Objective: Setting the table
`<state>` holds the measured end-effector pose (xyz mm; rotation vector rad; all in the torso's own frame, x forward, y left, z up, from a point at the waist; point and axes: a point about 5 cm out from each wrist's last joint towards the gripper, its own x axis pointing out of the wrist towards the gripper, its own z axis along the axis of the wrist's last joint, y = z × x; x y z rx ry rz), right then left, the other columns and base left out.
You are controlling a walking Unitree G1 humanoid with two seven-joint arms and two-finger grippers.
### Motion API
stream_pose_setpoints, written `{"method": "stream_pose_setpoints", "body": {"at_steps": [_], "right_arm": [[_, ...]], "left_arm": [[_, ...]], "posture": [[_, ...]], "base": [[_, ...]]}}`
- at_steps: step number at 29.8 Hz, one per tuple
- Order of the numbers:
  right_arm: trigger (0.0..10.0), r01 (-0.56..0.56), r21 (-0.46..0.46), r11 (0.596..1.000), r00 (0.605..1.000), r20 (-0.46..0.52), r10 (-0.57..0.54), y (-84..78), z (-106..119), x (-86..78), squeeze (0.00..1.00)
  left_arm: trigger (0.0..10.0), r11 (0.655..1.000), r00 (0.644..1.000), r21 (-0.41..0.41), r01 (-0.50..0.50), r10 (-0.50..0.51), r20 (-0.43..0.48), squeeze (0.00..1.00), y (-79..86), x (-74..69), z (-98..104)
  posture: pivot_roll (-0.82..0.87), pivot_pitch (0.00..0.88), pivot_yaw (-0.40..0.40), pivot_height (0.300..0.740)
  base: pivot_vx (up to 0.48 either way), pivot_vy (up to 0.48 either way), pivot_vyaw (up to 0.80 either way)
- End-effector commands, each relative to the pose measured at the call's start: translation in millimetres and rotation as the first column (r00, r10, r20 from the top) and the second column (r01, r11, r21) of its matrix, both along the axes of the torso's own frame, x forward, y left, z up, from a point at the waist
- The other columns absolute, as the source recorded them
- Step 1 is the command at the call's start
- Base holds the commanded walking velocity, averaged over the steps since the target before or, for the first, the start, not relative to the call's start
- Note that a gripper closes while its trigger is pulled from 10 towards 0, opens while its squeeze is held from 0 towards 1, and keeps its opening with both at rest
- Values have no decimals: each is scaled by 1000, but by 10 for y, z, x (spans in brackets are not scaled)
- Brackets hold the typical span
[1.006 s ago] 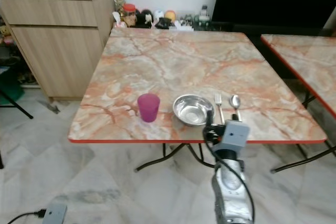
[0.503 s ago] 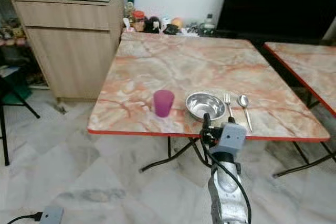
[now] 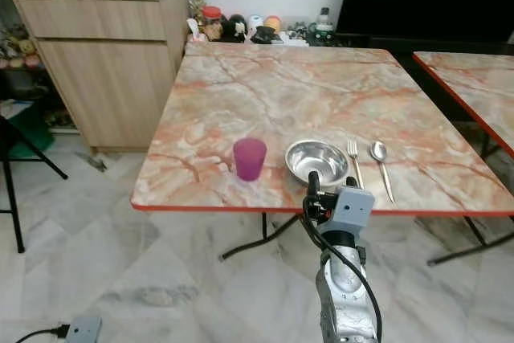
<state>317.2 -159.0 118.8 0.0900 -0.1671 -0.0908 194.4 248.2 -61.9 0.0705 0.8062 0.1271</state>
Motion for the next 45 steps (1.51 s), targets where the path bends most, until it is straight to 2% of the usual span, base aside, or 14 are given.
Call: {"method": "stream_pose_setpoints", "body": {"at_steps": [1,20,36,40,45], "right_arm": [[10000,30,-11,999,1000,-8,-30,-113,-20,-22,0],[10000,44,-4,999,999,-15,-44,-147,-31,-38,0],[10000,35,-3,999,999,-22,-35,-129,-42,-36,0],[10000,38,-2,999,999,-26,-38,-130,-52,-49,0],[10000,55,45,997,998,-45,-53,-141,-90,-88,0]], "left_arm": [[10000,1000,1000,-19,0,0,-17,0,-70,-43,-46],[10000,1000,1000,-21,-3,2,-19,0,-72,-53,-52],[10000,1000,1000,-20,-4,4,-16,0,-68,-57,-51],[10000,1000,1000,-16,-6,6,-13,0,-65,-56,-49],[10000,1000,1000,-18,-3,3,-12,0,-74,-63,-53]], "posture": [[57,64,-31,740],[59,67,-34,740],[61,70,-36,740],[61,70,-36,740],[59,77,-39,740]], "base": [[274,0,0],[42,0,0],[283,0,0],[0,0,0],[0,0,0]]}}
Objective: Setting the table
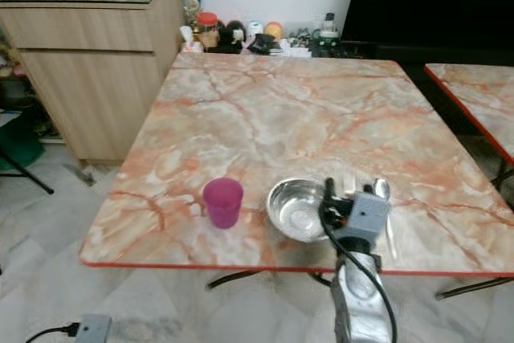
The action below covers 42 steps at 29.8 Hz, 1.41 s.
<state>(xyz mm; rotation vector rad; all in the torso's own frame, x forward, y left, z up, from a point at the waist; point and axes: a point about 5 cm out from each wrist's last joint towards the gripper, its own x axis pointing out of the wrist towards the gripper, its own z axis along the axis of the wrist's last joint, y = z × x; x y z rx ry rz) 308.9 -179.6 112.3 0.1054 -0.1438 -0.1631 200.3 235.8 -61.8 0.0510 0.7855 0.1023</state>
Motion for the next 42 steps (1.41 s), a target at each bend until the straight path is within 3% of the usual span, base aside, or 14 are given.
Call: {"method": "stream_pose_setpoints", "body": {"at_steps": [1,12,17,24,26,32,42], "right_arm": [[10000,-7,36,999,1000,-23,8,56,-34,-19,0],[10000,122,197,973,990,-93,-105,-219,-13,-329,0],[10000,124,265,956,987,-128,-93,-259,34,-408,0],[10000,136,320,938,965,-257,-52,-245,-54,-394,0],[10000,132,383,914,955,-297,-13,-225,-120,-380,0],[10000,148,413,899,946,-325,-7,-245,-166,-357,0],[10000,58,485,872,922,-362,140,-85,-244,-257,0]], "left_arm": [[10000,1000,999,8,-18,18,-34,0,48,-123,-55],[10000,1000,999,18,-18,18,-42,0,76,-183,-74],[10000,1000,999,20,-9,10,-43,0,78,-185,-74],[10000,1000,999,23,3,-2,-45,0,79,-169,-67],[10000,1000,999,24,7,-6,-44,0,82,-166,-64],[10000,1000,999,25,8,-7,-45,0,81,-171,-67],[10000,999,999,23,-28,30,-46,0,128,-206,-70]], "posture": [[61,77,-41,740],[61,61,-48,740],[57,45,-49,740],[55,31,-49,740],[61,21,-47,740],[63,12,-48,740],[64,0,-42,740]], "base": [[0,0,0],[0,0,0],[0,0,0],[0,0,0],[0,0,0],[0,0,0],[0,0,0]]}}
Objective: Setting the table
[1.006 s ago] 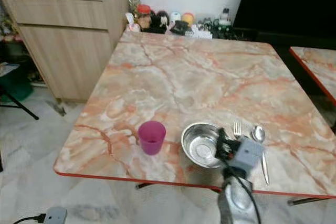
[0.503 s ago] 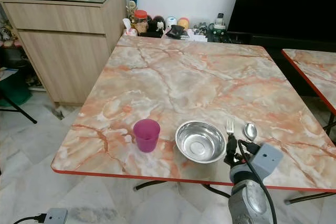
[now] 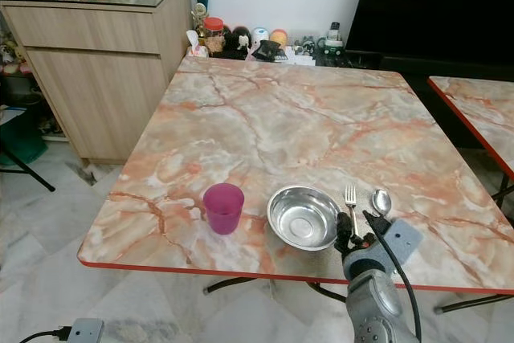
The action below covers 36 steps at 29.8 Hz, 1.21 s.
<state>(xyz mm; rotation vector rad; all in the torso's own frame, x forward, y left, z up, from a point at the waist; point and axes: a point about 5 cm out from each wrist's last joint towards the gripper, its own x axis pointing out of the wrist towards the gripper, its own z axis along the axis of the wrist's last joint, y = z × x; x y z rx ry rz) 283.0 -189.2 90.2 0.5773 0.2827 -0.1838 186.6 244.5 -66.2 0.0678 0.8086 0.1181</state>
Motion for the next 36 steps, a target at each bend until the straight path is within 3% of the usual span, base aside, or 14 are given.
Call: {"method": "stream_pose_setpoints", "body": {"at_steps": [1,13,14,15,16,18,19,20,21,35,36], "right_arm": [[10000,-16,1,1000,1000,-18,16,12,-31,19,0],[10000,-37,-4,999,998,-50,37,-2,-65,76,0],[6275,-33,-3,999,998,-51,33,-5,-68,82,0],[6275,-33,-1,999,998,-51,33,-2,-69,85,0],[3137,-33,-2,999,998,-52,33,1,-63,94,0],[3373,-32,-3,999,998,-55,32,2,-65,97,0],[4039,-38,-4,999,997,-64,38,8,-77,95,0],[9059,-53,-4,999,996,-76,52,22,-93,96,0],[9961,-58,-3,998,995,-78,58,28,-94,99,0],[10000,-71,10,997,995,-64,71,105,-52,195,0],[8902,-70,14,997,996,-60,71,111,-44,204,0]], "left_arm": [[10000,1000,1000,5,-17,17,-24,0,50,-76,-27],[10000,1000,999,6,-28,28,-23,0,62,-86,-28],[10000,1000,999,5,-28,28,-22,0,60,-83,-27],[10000,1000,999,5,-31,31,-21,0,61,-80,-26],[10000,999,999,6,-39,39,-17,0,72,-70,-18],[10000,999,999,7,-40,40,-16,0,78,-64,-13],[10000,999,999,8,-40,40,-16,0,81,-63,-12],[10000,999,999,11,-42,42,-14,0,90,-55,-6],[10000,999,999,12,-43,43,-13,0,93,-50,-2],[10000,998,998,20,-61,62,-6,0,131,-64,5],[10000,998,998,20,-61,62,-8,0,125,-68,1]], "posture": [[66,0,-42,740],[58,0,-40,740],[58,5,-41,740],[58,5,-41,740],[59,17,-42,740],[58,30,-43,740],[58,30,-43,740],[63,42,-46,740],[64,48,-48,740],[77,102,-50,740],[77,105,-50,740]], "base": [[0,0,0],[0,0,0],[0,0,0],[0,0,0],[0,0,0],[0,0,0],[0,0,0],[0,0,0],[0,0,0],[0,0,0],[0,0,0]]}}
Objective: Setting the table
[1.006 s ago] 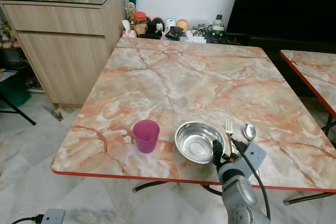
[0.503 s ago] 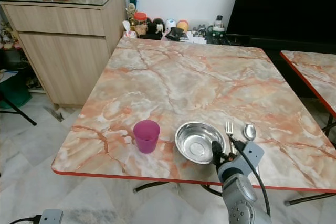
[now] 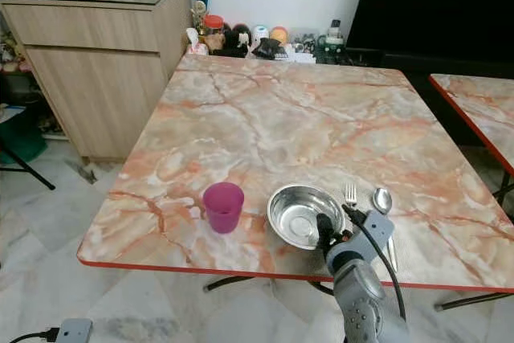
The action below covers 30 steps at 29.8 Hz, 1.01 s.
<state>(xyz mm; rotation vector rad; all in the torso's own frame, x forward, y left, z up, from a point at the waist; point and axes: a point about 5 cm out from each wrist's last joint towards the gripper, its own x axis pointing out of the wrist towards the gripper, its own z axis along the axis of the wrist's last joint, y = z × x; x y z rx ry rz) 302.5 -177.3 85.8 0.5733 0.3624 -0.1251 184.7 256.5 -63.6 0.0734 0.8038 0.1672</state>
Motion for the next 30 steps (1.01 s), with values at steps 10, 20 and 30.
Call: {"method": "stream_pose_setpoints", "body": {"at_steps": [10,20,30], "right_arm": [[2235,13,-1,1000,1000,0,-13,-1,0,16,0],[3098,17,2,1000,1000,18,-17,15,25,27,0],[2235,23,5,1000,999,26,-23,26,29,37,0]], "left_arm": [[10000,1000,1000,-8,-12,12,-9,0,-23,-24,-23],[10000,1000,1000,3,-7,7,-3,0,-14,-4,-8],[10000,1000,1000,16,13,-13,-2,0,-22,8,-3]], "posture": [[77,114,-49,740],[84,115,-48,740],[87,112,-49,740]], "base": [[0,0,0],[0,0,0],[0,0,0]]}}
